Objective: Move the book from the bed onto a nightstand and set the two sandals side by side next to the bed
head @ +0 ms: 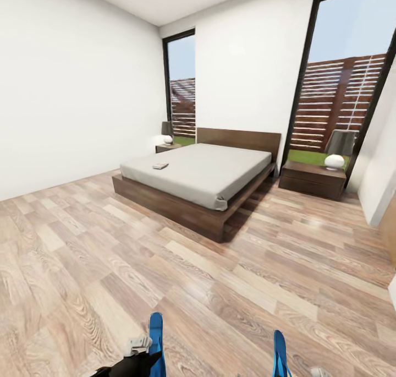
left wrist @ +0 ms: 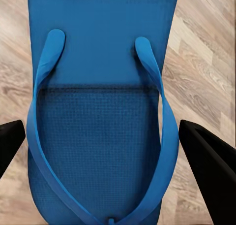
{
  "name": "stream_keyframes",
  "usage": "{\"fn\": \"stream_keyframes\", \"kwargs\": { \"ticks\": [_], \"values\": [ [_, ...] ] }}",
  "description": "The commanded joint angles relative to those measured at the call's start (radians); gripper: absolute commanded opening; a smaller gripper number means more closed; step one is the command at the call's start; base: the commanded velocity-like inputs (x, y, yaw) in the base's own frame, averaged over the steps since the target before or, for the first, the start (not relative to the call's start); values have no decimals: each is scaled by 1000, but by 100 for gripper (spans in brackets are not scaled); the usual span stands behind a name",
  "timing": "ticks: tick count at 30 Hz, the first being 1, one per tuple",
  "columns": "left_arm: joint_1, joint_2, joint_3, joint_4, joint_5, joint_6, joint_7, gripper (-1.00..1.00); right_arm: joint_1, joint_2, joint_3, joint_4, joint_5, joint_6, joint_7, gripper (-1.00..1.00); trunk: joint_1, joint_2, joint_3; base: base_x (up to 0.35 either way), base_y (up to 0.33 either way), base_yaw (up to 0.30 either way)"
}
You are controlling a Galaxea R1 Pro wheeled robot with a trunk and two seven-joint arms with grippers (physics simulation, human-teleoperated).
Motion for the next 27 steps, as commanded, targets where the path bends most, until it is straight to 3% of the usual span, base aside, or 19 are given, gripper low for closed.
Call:
{"fn": "stream_keyframes", "kwargs": {
  "ticks": [1, 17, 27],
  "values": [
    [0, 0, 6, 0, -6, -2, -4, -100, -1, 0, -7, 0, 1, 10, 4, -100, 0, 0, -1, 0, 0, -277],
    [0, 0, 6, 0, -6, -2, -4, -100, -1, 0, -7, 0, 1, 10, 4, -100, 0, 0, -1, 2, 0, -276],
    [0, 0, 6, 0, -6, -2, -4, -100, -1, 0, -7, 0, 1, 10, 4, -100, 0, 0, -1, 202, 0, -274]
  ]
}}
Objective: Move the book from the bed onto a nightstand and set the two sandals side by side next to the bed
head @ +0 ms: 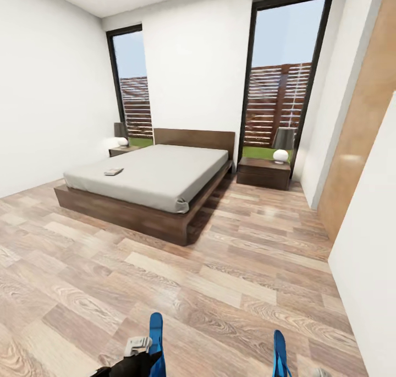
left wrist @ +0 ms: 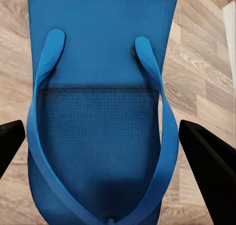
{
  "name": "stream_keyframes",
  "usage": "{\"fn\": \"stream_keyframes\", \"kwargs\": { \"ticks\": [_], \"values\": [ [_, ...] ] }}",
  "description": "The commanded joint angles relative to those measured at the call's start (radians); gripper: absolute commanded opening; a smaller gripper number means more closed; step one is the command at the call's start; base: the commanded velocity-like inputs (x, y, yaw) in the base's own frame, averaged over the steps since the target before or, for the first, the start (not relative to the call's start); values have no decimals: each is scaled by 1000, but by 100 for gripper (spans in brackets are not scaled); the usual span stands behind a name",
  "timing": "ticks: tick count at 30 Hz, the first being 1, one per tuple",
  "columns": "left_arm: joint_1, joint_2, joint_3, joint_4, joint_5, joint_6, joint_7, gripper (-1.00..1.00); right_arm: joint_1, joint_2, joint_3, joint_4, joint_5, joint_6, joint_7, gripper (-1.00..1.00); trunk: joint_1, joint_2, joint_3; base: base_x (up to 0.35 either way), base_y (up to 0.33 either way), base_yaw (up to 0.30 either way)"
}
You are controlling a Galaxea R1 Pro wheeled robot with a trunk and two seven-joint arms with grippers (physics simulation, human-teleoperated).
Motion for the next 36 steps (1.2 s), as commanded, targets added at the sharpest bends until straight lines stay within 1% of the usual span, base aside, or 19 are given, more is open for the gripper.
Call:
{"fn": "stream_keyframes", "kwargs": {
  "ticks": [1, 21, 23, 25, 27, 28, 36],
  "values": [
    [0, 0, 6, 0, -6, -2, -4, -100, -1, 0, -7, 0, 0, 10, 4, -100, 0, 0, -1, 45, 0, -273],
    [0, 1, 6, 0, -6, -2, -4, -100, -1, 0, -7, 1, 1, 10, -4, -100, 0, 0, -1, 4, 0, -270],
    [0, 1, 6, 0, -6, -2, -4, -100, -1, 0, -7, 1, 1, 10, -21, -100, 0, 0, -1, 0, 0, -280],
    [0, 1, 6, 0, -6, -2, -4, -100, -1, 3, -6, 1, 1, 10, -64, -100, 0, 0, -1, 0, 0, -283],
    [0, 1, 6, 0, -6, -2, -4, -100, -1, 14, -6, 1, 1, 10, -116, -100, 0, 0, -1, 0, 0, -283],
    [0, 1, 6, 0, -6, -2, -4, -100, -1, 17, -6, 1, 1, 10, -127, -100, 0, 0, -1, 0, 0, -282],
    [0, 0, 6, 0, -6, -2, -4, -100, -1, 22, -7, 1, 2, 10, -146, -100, 0, 0, -1, 0, 0, -273]
  ]
}}
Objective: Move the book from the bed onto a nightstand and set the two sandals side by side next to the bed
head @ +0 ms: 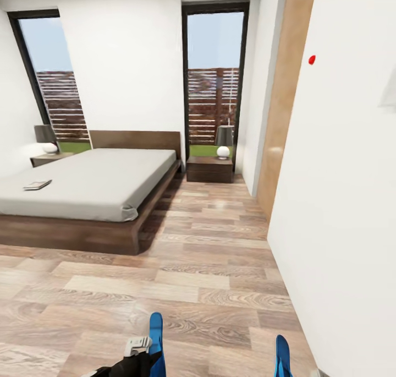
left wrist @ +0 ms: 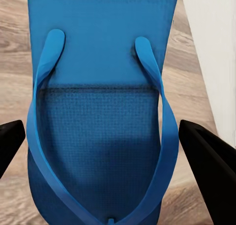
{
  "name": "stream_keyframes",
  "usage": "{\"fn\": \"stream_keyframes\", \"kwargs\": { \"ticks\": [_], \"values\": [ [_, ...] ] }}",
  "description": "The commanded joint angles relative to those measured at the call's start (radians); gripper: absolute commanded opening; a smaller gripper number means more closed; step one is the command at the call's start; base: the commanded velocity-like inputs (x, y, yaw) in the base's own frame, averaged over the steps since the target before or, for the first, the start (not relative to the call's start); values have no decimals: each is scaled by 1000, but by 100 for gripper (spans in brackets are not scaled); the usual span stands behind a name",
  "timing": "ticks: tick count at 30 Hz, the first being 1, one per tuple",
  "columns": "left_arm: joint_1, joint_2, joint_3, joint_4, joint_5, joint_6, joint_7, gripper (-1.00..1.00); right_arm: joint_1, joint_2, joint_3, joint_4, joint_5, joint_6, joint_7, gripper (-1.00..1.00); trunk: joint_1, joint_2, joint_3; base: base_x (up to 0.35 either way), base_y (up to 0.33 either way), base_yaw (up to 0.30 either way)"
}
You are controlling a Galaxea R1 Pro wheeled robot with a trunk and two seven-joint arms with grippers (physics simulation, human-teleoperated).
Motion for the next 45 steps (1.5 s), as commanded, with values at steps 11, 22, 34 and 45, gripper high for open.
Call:
{"fn": "stream_keyframes", "kwargs": {
  "ticks": [11, 22, 34, 45],
  "values": [
    [0, 0, 6, 0, -6, -2, -4, -100, -1, 0, -7, 0, -1, 10, 5, -100, 0, 0, -1, 0, 0, -196],
    [0, 1, 6, 0, -6, -2, -4, -100, -1, 0, -7, 0, -1, 10, 5, -100, 0, 0, -1, 0, 0, -38],
    [0, 1, 6, 0, -6, -2, -4, -100, -1, 0, -7, 0, -1, 10, 5, -100, -46, 84, 37, 0, 0, 0],
    [0, 0, 6, 0, -6, -2, -4, -100, -1, 0, -7, 0, -1, 10, 5, -100, -88, 161, 71, 0, 0, 0]
  ]
}}
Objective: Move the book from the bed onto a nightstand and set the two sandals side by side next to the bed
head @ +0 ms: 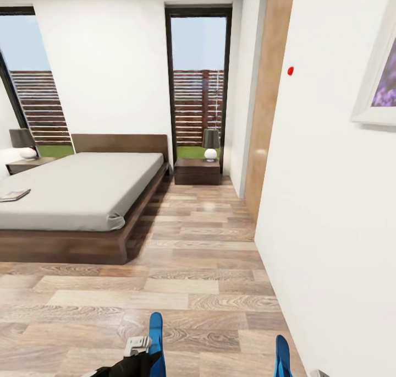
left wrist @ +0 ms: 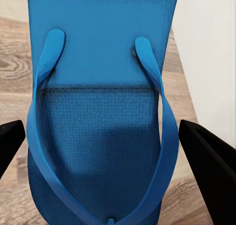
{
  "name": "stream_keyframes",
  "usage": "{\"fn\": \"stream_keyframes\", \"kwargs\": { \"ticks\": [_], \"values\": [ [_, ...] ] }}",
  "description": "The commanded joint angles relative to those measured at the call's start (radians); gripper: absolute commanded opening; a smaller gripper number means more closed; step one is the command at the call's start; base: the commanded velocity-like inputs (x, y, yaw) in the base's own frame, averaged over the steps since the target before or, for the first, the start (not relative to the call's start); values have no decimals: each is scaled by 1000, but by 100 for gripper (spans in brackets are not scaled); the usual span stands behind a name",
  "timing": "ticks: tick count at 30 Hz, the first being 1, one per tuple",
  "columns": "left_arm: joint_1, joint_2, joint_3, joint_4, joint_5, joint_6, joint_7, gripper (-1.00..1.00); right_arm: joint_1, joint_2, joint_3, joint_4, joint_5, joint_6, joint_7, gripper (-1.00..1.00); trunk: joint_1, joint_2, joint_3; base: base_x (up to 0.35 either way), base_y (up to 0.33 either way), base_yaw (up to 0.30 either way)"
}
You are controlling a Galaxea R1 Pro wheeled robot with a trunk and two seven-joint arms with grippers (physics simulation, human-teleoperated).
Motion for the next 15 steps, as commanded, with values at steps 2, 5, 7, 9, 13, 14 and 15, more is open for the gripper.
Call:
{"fn": "stream_keyframes", "kwargs": {
  "ticks": [2, 5, 7, 9, 13, 14, 15],
  "values": [
    [-1, 0, 6, 1, -7, -2, -4, -100, 0, 0, -6, 0, -1, 10, 4, -100, -8, 14, 5, 0, 0, 0],
    [-1, 0, 6, 1, -7, -2, -4, -100, 0, 0, -6, 0, -1, 10, 3, -100, -19, 35, 15, 0, 0, 0],
    [-1, 0, 6, 1, -7, -2, -4, -100, 0, 0, -6, 0, -1, 10, 3, -100, -27, 49, 21, 0, 0, 0],
    [-1, -1, 5, 1, -7, -2, -3, -100, 0, 1, -6, 0, -1, 10, 3, -100, -35, 63, 27, 0, 0, 0],
    [-1, -5, 4, 1, -7, -2, 34, -100, 0, 18, -4, -1, 1, 10, -5, -100, -50, 91, 40, 0, 0, 0],
    [-1, -8, 4, 2, -7, -2, 57, -100, 0, 19, -4, -2, 1, 10, -22, -100, -54, 98, 43, 0, 0, 0],
    [-1, -12, 3, 2, -8, -2, 81, -100, 0, 21, -3, -2, 1, 10, -50, -100, -58, 105, 46, 0, 0, 0]
  ]
}}
